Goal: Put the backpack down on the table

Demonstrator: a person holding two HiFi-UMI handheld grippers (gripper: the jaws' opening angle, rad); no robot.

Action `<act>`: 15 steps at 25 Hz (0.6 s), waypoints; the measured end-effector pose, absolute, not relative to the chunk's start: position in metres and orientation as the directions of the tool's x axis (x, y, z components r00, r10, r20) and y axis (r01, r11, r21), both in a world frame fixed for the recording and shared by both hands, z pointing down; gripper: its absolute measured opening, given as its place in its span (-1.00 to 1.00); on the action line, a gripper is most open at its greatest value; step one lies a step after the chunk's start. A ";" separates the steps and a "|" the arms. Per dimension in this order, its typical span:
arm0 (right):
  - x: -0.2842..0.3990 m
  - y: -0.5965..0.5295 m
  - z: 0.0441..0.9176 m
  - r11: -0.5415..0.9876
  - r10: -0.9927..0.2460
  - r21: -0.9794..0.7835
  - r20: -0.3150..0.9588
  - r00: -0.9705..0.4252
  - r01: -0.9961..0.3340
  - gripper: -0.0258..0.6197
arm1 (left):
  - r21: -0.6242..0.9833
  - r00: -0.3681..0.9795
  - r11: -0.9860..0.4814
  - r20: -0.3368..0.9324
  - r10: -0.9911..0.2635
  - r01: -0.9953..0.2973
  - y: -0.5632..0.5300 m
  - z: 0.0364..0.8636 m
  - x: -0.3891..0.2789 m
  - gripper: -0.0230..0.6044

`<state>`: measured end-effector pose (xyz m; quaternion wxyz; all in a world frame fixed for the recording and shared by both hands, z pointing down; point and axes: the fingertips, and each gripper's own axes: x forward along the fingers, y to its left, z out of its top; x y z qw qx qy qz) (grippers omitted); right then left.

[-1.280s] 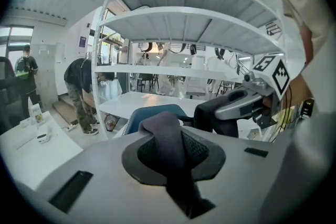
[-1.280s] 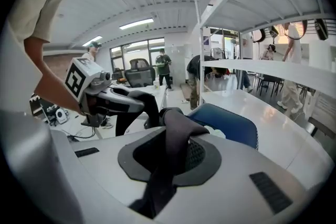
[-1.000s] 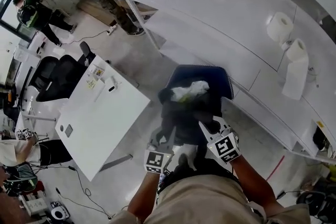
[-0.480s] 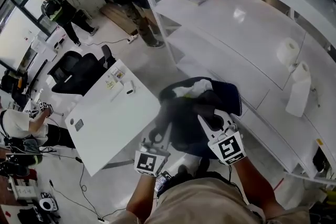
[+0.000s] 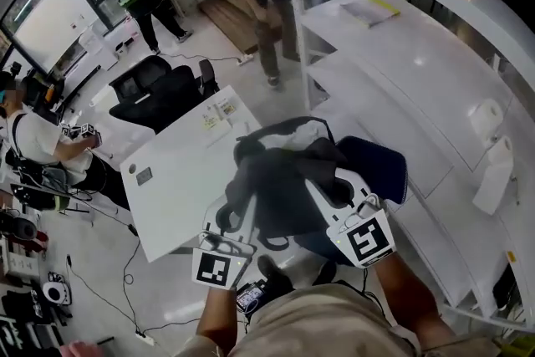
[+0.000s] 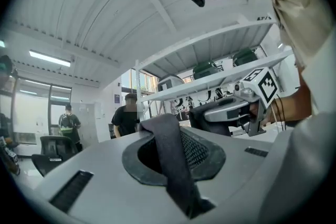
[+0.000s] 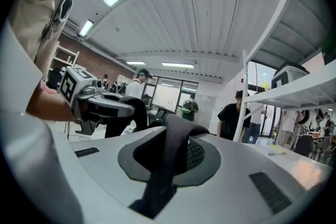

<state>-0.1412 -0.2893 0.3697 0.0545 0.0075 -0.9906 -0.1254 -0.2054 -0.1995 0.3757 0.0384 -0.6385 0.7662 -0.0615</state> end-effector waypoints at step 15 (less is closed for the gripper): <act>-0.337 -0.133 0.335 0.940 0.208 0.263 0.064 -0.976 0.218 -0.72 | -0.222 -0.384 0.381 -0.030 -0.923 -0.897 -0.033 0.331 -0.384 -0.75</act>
